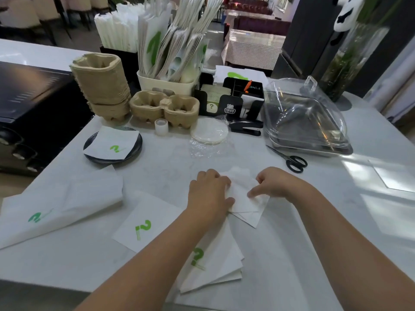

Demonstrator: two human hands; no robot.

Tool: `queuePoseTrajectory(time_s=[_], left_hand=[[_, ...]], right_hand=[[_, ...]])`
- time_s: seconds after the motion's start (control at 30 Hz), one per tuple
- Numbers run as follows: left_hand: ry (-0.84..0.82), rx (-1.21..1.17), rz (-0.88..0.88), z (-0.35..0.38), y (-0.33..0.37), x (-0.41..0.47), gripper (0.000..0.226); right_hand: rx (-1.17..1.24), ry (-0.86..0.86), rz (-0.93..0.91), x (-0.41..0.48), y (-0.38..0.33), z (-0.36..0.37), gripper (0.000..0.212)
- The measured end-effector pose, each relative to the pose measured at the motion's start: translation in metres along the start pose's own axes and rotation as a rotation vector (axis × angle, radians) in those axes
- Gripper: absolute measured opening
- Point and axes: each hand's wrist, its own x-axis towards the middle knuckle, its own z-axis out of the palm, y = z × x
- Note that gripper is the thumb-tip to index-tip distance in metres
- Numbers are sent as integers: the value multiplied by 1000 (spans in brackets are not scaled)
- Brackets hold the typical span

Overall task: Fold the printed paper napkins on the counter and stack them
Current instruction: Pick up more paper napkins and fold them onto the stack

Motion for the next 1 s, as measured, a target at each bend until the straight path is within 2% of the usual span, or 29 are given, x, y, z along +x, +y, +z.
queuePoseTrajectory(time_s=[0.07,0.17,0.23,0.3,0.37,0.43,0.5,0.53,0.57,0.63,0.73,0.83,1.0], left_hand=[[22,-37,-47,-2,-2,2,70],[35,-81,-103,-6,-4,6,101],[41,-295,-117,-8,-7,9,109],[54,-662,-120,-14,-12,13,105],[84,-964,-97,-23,-14,18,91],[172,-1079,-62,-31,-14,24,65],[239,-1163,-64,-35,-11,24,47],[247,-1173,-58,-35,-11,25,46],[248,-1139,-35,-32,-11,24,46],[258,-997,16,-24,-12,22,47],[318,-931,59,-19,-11,22,46],[359,-906,92,-20,-8,22,57],[367,-957,120,-20,0,20,72]], right_hand=[[34,40,-36,-3,-1,3,25],[171,94,-108,-8,-1,3,22],[258,147,-187,-12,-1,1,19],[322,211,-271,-18,-2,-6,15],[409,235,-364,-23,-3,-13,19],[629,336,-431,-23,-1,-11,33],[1012,387,-409,-22,2,1,52],[1159,369,-384,-20,2,9,52],[1201,356,-356,-20,2,19,43],[1118,385,-317,-20,1,33,31],[1040,502,-345,-20,-4,37,34],[1023,607,-372,-18,-8,37,39],[1084,617,-366,-18,-16,41,51]])
